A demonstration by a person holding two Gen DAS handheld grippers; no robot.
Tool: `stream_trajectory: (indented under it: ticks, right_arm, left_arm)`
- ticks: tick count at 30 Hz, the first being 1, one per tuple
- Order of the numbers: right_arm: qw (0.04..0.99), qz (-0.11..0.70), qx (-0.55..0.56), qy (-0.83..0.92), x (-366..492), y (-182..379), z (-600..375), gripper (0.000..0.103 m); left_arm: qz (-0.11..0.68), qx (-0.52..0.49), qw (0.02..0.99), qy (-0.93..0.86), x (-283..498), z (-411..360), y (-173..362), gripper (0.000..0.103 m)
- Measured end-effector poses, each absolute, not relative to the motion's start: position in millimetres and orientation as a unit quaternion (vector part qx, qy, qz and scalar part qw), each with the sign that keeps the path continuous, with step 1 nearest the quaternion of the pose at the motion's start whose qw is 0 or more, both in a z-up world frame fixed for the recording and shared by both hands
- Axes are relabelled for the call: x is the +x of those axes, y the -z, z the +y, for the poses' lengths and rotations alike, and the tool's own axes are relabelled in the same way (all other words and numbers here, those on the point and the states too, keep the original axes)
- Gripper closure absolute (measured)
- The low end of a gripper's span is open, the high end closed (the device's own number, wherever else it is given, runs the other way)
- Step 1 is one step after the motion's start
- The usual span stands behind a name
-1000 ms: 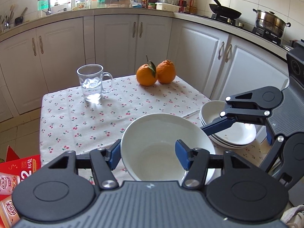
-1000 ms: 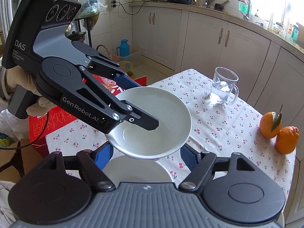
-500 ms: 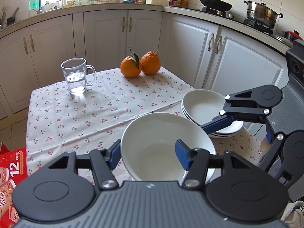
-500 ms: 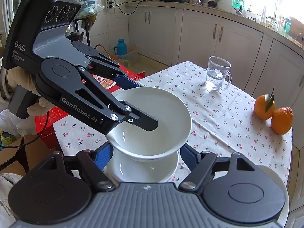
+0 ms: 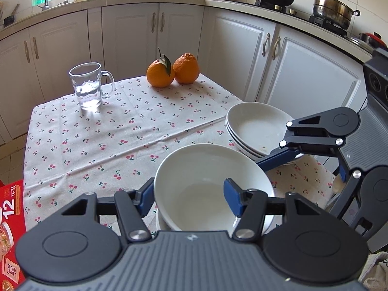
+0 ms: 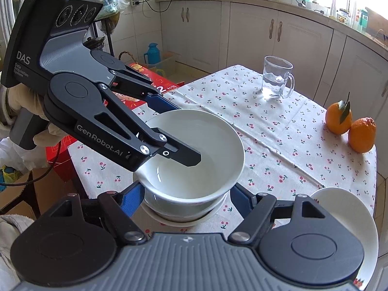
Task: Organize plates and bowls
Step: 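Carry the bowls with the left gripper, lower onto the plate stack, open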
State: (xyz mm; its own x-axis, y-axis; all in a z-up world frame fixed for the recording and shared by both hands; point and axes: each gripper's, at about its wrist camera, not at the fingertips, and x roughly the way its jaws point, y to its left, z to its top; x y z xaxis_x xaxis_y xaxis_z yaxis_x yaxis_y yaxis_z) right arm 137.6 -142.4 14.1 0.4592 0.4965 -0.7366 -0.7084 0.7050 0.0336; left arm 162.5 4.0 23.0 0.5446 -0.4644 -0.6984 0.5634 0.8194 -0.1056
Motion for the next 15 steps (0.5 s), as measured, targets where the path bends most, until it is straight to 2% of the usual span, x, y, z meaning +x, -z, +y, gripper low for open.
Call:
stream_trajectory:
  ticks: [15]
  right_arm:
    - [0.836,0.391,-0.133,-0.361,140.0,-7.6,-141.1,0.022]
  left_arm:
    - [0.387,0.062,0.871,0.296,165.9,5.3,-13.6,0.044]
